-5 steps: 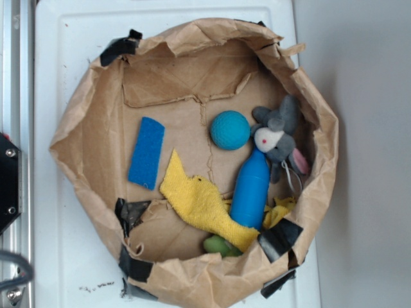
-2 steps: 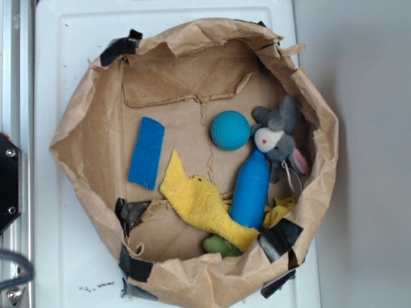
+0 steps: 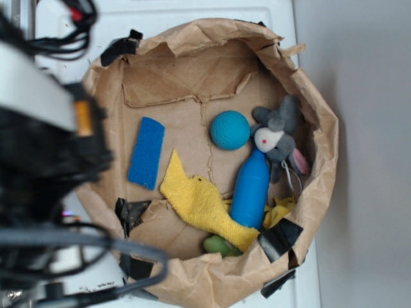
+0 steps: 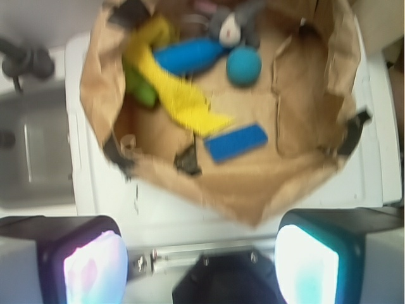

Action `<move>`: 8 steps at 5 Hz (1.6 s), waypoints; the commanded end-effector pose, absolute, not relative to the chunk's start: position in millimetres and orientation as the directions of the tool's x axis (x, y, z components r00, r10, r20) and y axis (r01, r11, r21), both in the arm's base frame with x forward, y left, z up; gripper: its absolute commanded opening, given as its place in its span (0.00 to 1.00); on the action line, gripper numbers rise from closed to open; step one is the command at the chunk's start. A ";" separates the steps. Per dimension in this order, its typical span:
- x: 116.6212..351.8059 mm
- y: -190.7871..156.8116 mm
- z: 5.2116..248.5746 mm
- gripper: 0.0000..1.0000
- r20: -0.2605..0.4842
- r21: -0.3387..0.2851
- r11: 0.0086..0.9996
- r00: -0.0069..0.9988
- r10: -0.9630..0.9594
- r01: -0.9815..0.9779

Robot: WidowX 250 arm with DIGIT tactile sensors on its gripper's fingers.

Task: Grab the blue sponge.

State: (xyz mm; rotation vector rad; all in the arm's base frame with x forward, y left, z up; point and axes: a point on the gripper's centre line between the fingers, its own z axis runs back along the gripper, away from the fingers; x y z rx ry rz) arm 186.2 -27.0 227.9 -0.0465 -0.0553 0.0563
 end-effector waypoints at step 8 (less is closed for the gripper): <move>232.7 -19.7 190.5 1.00 -0.020 -0.043 0.615 0.616 0.788 -0.788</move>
